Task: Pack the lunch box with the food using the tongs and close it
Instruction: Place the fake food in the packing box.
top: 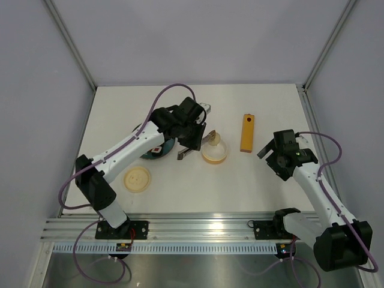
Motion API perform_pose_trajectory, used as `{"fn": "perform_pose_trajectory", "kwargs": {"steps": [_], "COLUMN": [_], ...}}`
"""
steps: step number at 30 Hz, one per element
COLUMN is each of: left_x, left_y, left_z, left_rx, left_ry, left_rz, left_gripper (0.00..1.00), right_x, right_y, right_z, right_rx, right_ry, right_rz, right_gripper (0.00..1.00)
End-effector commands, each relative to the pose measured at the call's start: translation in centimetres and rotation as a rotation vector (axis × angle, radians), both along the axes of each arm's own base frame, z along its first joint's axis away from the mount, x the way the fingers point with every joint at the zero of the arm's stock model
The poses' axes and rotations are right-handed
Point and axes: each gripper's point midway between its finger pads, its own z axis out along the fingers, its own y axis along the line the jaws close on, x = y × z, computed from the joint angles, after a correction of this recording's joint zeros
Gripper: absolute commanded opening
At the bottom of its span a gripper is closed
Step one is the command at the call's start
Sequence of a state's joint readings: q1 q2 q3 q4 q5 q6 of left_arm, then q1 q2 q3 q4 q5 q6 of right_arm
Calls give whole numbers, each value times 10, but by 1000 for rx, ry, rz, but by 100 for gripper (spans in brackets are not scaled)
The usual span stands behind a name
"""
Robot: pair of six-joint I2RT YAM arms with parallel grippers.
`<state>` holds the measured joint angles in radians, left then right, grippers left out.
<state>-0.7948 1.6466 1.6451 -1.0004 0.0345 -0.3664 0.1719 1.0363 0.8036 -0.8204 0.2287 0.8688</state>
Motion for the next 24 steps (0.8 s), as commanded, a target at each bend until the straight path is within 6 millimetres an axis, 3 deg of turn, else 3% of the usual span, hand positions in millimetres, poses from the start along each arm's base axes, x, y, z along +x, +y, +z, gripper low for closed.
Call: {"fn": "perform_pose_trajectory", "kwargs": {"steps": [1, 22, 24], "left_x": [6, 2, 2], "left_y": [-16, -15, -18], "left_z": [10, -34, -33], "left_rx": [-14, 204, 200], "left_ry": [-44, -28, -27], "left_rz": [-23, -9, -14], "left_gripper": [0, 0, 12], "right_x": [-16, -21, -21], "right_y": [-15, -12, -12], "right_z": [-1, -5, -5], "right_rx": [-59, -41, -42], "right_ry": [32, 36, 36], "right_rz": [-13, -5, -4], "right_gripper": [99, 99, 99]}}
